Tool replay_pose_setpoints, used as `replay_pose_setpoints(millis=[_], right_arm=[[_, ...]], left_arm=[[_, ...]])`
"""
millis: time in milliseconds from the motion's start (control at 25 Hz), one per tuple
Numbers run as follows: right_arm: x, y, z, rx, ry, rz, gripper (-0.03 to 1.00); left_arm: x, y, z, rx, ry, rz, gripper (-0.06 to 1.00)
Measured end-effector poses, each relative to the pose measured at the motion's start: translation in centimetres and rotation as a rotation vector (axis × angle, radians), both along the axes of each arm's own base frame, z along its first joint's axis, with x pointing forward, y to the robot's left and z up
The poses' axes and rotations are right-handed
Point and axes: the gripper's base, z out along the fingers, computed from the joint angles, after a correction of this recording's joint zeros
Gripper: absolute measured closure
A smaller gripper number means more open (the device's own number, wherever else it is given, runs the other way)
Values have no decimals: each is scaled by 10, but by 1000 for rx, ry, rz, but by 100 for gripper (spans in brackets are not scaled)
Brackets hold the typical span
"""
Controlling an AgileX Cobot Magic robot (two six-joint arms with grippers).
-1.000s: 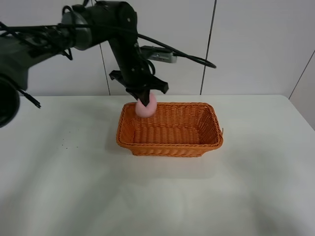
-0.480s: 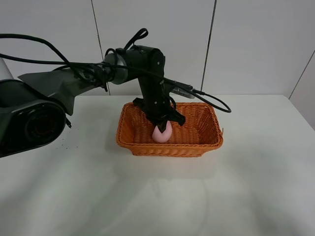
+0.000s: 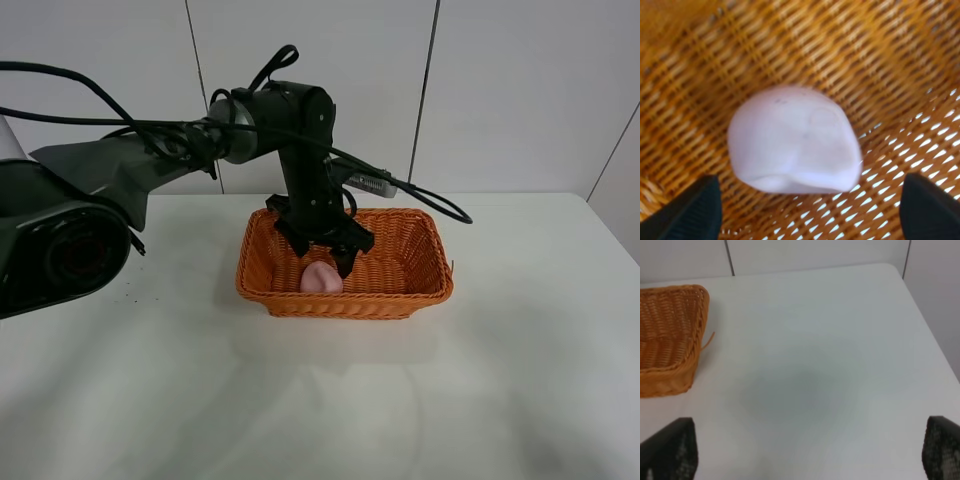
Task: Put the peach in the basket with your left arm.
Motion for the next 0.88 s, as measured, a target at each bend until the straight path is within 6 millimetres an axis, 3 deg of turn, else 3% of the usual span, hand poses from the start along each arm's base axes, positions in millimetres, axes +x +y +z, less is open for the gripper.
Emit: replay_pose_setpoints(millis=[160,320,600,880], right_arm=[[0,0,0,0,0,0,27],[0,0,0,0,0,0,27],[0,0,0,0,0,0,27],[0,0,0,0,0,0,27]], left_arm=[[0,8,34,-11,-81,1,10],[7,29,67,-43,-141,45,10],[42,92,71,-29,-156,192,10],[75,187,71,-13,-159,399,10]])
